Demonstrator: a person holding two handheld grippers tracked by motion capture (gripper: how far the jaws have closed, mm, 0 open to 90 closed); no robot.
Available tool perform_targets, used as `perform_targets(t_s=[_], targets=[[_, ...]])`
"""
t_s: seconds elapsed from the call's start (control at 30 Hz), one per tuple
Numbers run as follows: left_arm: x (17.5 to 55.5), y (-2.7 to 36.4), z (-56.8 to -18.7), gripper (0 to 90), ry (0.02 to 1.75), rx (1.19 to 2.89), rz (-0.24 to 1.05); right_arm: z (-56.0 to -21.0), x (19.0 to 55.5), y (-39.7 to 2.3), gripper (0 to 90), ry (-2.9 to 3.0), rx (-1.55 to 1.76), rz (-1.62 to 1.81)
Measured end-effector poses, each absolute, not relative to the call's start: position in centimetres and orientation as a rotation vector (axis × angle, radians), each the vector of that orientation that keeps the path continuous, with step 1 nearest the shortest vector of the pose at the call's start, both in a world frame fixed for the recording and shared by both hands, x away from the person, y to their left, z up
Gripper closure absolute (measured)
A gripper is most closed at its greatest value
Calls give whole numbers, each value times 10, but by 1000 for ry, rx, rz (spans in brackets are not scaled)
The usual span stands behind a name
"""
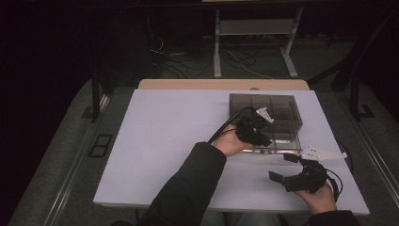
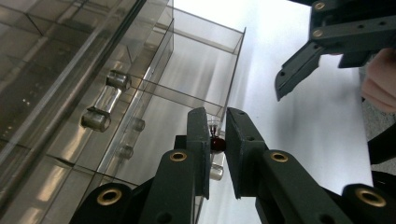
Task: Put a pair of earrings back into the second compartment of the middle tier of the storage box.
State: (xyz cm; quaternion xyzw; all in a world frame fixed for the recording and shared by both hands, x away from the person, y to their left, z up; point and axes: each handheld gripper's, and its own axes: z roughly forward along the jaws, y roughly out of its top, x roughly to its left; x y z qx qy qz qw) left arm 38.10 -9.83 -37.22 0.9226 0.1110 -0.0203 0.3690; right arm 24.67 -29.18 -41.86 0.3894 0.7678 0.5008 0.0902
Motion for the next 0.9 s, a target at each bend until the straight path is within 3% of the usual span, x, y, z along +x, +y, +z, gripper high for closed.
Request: perform_targets(t_s=[0.73,0.9], targets=[[387,-106,-389,780,336,2399,-5,-419,247,-292,3,2290,1146,1491],[385,-103,-383,668,333,2395,26,-419,247,-292,3,2290,1153,1492]])
